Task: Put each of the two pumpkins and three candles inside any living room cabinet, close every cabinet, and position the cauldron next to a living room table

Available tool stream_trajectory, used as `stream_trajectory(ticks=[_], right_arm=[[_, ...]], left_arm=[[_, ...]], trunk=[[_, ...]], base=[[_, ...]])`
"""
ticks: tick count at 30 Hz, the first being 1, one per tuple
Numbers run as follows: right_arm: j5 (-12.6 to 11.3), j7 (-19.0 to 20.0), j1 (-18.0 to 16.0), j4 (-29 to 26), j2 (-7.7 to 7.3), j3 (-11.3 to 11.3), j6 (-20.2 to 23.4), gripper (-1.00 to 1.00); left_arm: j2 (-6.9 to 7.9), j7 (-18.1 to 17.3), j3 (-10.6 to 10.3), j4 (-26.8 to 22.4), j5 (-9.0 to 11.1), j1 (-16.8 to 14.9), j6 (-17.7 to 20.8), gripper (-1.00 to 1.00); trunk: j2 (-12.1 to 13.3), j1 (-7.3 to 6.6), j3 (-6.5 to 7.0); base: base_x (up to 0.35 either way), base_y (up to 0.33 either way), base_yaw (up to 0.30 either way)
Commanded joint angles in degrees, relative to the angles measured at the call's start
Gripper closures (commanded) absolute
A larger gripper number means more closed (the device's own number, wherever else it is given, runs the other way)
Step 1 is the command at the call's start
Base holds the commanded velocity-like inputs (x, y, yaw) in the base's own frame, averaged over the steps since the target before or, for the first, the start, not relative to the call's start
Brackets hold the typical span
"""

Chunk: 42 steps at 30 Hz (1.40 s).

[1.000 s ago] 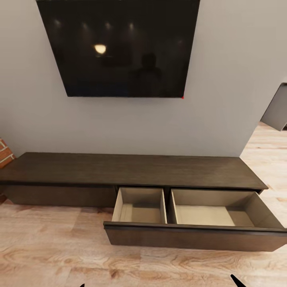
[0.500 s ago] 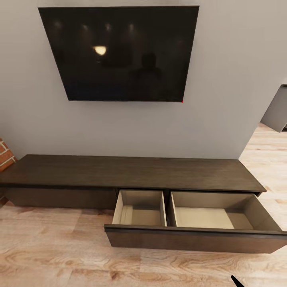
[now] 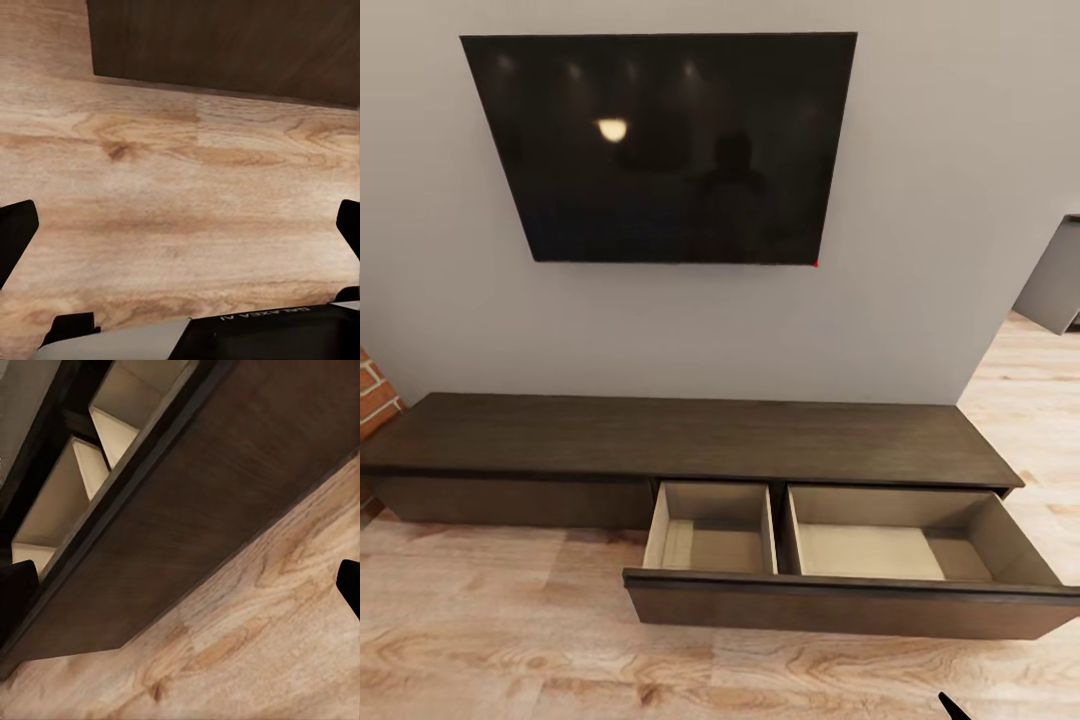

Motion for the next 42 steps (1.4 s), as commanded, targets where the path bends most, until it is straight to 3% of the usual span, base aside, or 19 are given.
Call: stream_trajectory(ticks=[1, 28, 42], right_arm=[[-0.34, 0.27, -0.04, 0.01, 0.01, -0.17, 0.60, -1.00], [-0.33, 0.16, -0.04, 0.05, 0.81, -0.10, 0.50, -1.00], [-0.43, -0.08, -0.04, -0.03, 0.81, -0.05, 0.65, -1.00]], left_arm=[[0.05, -0.18, -0.08, 0.04, 0.58, 0.00, -0.16, -1.00], [0.05, -0.18, -0.23, 1.99, 0.12, -0.03, -1.33, -1.00], [0.05, -0.23, -0.24, 2.90, 0.28, -0.01, -1.45, -1.00]], trunk=[[0.40, -0.23, 0.15], [11.23, -6.16, 5.00], [11.23, -6.16, 5.03]], base=[[0.000, 0.000, 0.000], [0.000, 0.000, 0.000], [-0.001, 0.000, -0.016]])
